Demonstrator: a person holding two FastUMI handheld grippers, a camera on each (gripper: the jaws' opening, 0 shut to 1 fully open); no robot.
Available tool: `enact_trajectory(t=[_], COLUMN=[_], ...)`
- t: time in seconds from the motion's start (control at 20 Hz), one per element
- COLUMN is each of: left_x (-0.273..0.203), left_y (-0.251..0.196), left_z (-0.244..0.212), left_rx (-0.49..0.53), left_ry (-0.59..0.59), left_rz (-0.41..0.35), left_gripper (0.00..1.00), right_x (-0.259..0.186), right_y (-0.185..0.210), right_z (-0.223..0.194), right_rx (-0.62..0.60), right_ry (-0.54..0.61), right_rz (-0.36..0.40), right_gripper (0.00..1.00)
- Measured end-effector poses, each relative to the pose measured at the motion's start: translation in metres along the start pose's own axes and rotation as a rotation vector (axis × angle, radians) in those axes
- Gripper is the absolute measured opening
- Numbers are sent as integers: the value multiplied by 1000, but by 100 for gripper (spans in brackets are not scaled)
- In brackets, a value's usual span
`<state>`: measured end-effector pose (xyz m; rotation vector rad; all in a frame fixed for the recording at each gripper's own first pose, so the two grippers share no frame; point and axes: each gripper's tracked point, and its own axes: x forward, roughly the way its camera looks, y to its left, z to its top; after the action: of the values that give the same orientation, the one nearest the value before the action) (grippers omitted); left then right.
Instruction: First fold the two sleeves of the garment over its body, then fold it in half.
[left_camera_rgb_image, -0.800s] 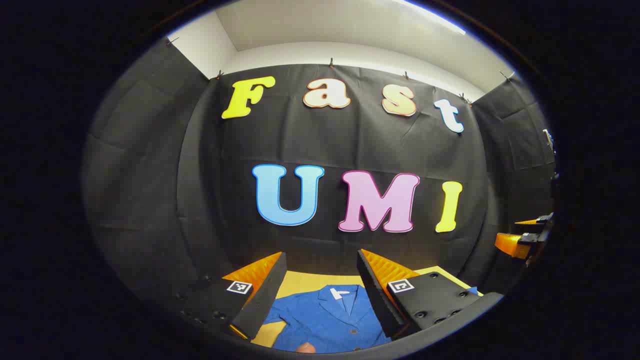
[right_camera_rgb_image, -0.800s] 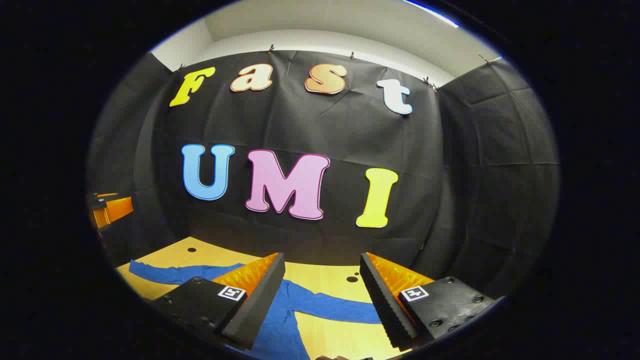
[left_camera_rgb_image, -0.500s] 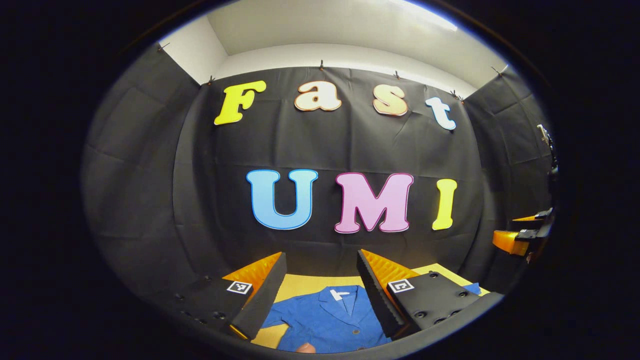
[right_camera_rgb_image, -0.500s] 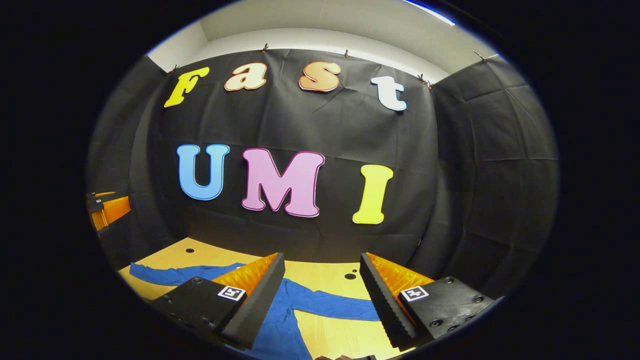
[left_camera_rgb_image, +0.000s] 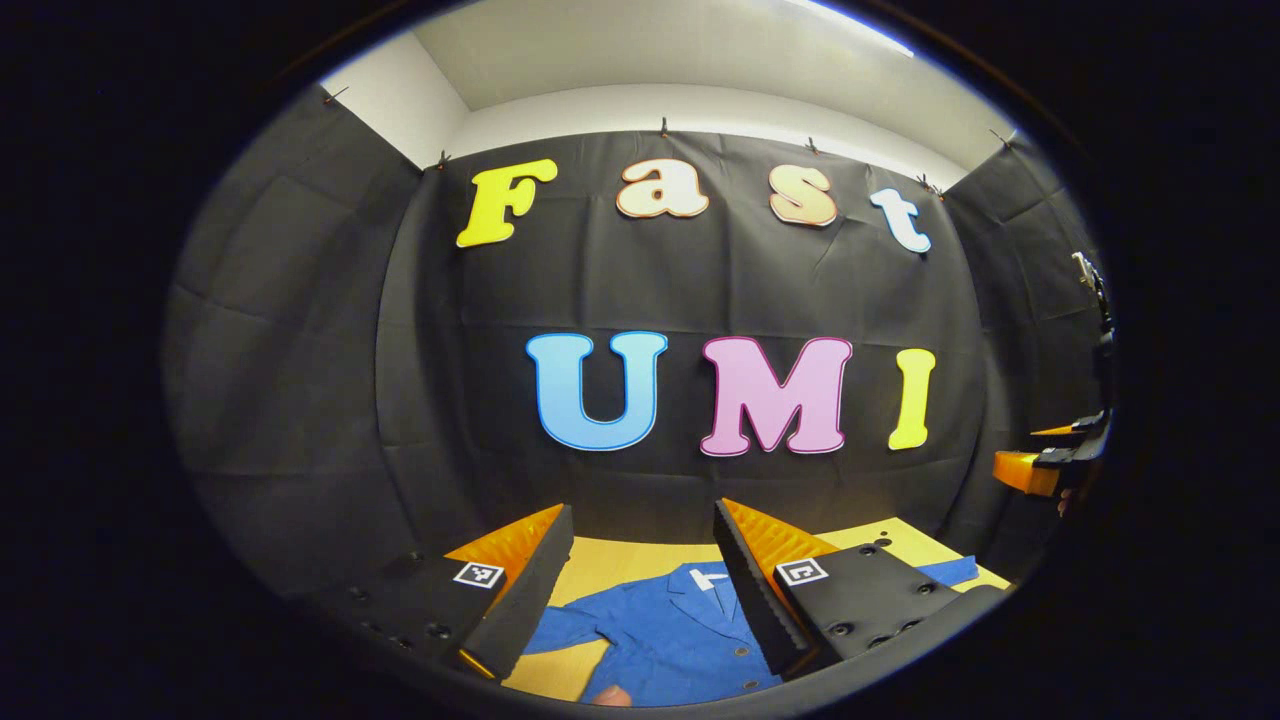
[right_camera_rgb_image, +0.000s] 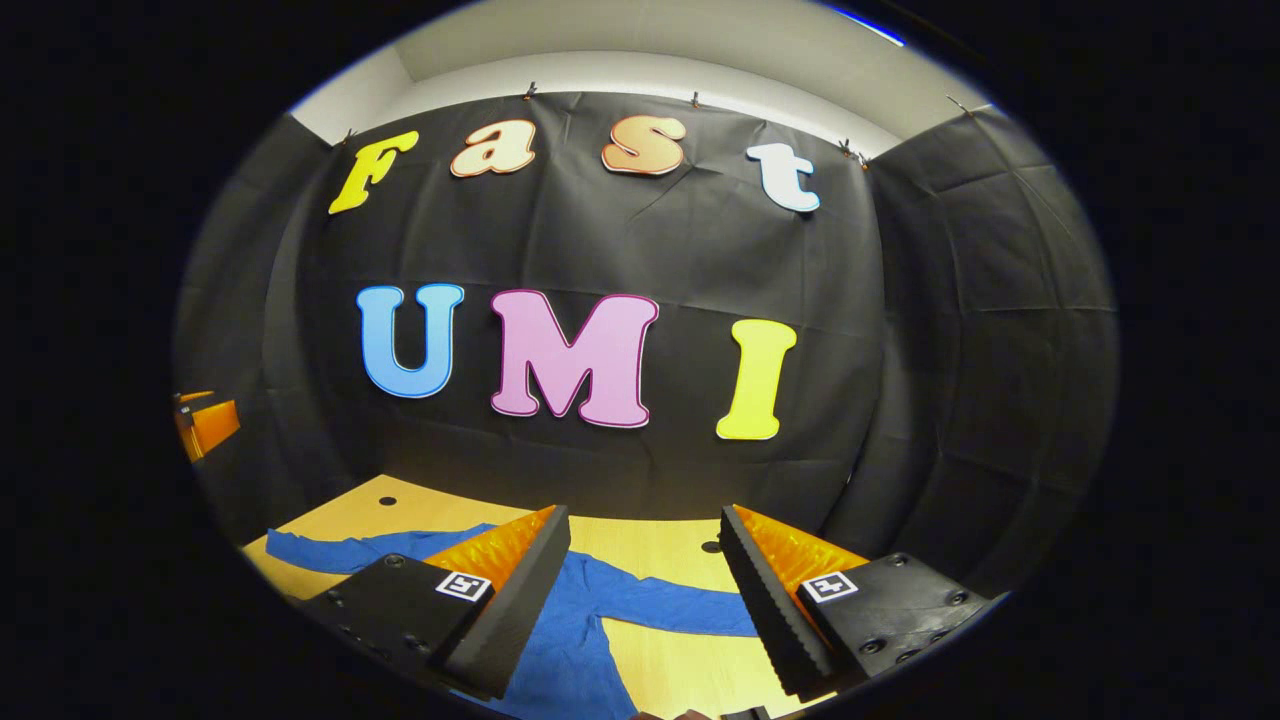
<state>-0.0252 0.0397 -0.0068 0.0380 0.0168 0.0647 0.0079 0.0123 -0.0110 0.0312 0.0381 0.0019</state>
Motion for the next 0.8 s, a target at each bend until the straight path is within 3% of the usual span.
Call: enact_trajectory(t=[0.15, 0.35, 0.5, 0.8], left_x=[-1, 4, 11, 29], left_y=[2, -15, -36, -74], left_z=[-7, -15, -16, -17], left_rx=[-21, -51, -57, 61], left_ry=[12, 38, 48, 70], left_rz=[14, 0, -7, 1], left_gripper=[81, 81, 81, 81], right_x=[3, 16, 36, 85], right_y=[-10, -48, -87, -187], right_z=[-8, -17, -48, -205], right_rx=[-12, -72, -78, 114], right_ry=[21, 46, 105, 407], right_rz=[0, -23, -41, -160], right_gripper=[96, 96, 96, 96])
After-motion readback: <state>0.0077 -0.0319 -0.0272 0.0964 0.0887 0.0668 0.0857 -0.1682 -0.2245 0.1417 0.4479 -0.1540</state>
